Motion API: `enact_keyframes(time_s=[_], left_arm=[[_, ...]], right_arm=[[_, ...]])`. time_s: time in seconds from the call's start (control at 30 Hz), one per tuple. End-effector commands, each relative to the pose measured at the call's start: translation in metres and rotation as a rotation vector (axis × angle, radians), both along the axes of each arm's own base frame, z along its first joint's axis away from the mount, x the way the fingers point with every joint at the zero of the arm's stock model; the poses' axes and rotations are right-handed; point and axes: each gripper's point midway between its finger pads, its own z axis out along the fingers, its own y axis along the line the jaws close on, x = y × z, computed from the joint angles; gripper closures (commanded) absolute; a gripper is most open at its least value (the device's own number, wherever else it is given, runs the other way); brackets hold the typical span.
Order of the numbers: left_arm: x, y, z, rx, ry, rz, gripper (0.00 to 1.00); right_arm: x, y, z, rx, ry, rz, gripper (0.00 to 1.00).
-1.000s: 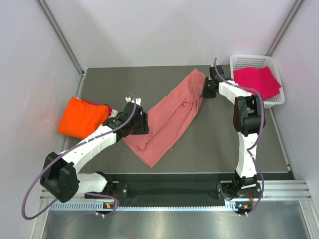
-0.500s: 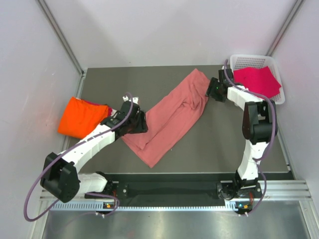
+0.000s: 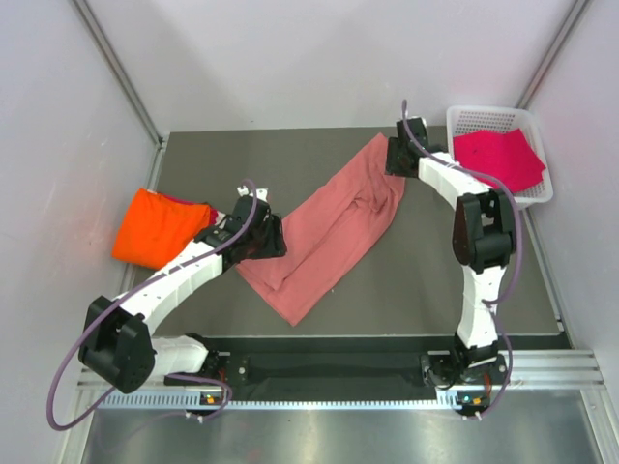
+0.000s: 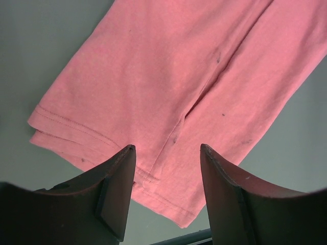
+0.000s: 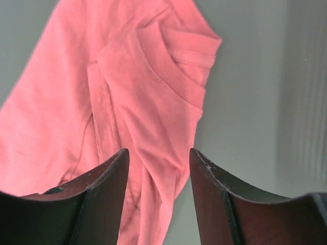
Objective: Fold and stack the t-shirts
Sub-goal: Fold the tshirt
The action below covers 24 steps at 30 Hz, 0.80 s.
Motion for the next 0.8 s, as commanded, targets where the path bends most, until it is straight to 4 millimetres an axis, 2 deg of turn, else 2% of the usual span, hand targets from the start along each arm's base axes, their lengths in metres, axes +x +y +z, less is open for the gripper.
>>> enact_keyframes(time_s=[0.0,0.27,0.37,0.4,0.43,0.47,0.53,0.57,0.6,0.63,0.73,0.77], left_arm=[[0.008,-0.004,0.008,-0.027,-0.027,-0.004,0.41],[0.008,-0.003,0.008,-0.027,-0.027,-0.006,0.41],[0.008,-0.002,0.007,-0.024,-0.024,-0.004,0.41],[0.008,-0.003,0.007,-0.027,-0.025,-0.006,0.41],[0.007,-0.003,0.007,-0.026,-0.023,-0.008,0.41],[0.008,-0.002,0.007,-0.028,-0.024,-0.006,0.41],[0.007,-0.002,0.007,-0.029,-0.024,-0.005,0.41],[0.007,-0.002,0.006,-0.028,-0.022,-0.005,0.41],[0.007,-0.003,0.007,-0.033,-0.025,-0.005,0.41],[0.007,-0.003,0.007,-0.035,-0.026,-0.006,0.41],[0.007,-0.002,0.005,-0.032,-0.02,-0.005,0.41],[0.007,-0.002,0.004,-0.031,-0.018,-0.003,0.41]], right_arm=[[0.006,-0.003,-0.004,-0.126,0.008,0.019,0.49],[0.014,0.007,-0.021,-0.228,0.037,0.045,0.53],[0.016,0.004,-0.023,-0.258,0.037,0.03,0.67],[0.016,0.004,-0.024,-0.258,0.039,0.028,0.75],[0.016,0.003,-0.025,-0.259,0.04,0.023,0.78],[0.015,0.002,-0.024,-0.257,0.038,0.015,0.89],[0.014,-0.001,-0.021,-0.234,0.033,-0.018,1.0],[0.011,-0.004,-0.025,-0.221,0.041,-0.024,1.0],[0.01,-0.005,-0.019,-0.183,0.025,-0.046,1.0],[0.007,-0.01,-0.028,-0.141,0.034,-0.05,1.0],[0.009,-0.017,-0.016,0.048,-0.014,-0.077,1.0],[-0.001,-0.022,-0.03,0.091,0.017,-0.087,1.0]])
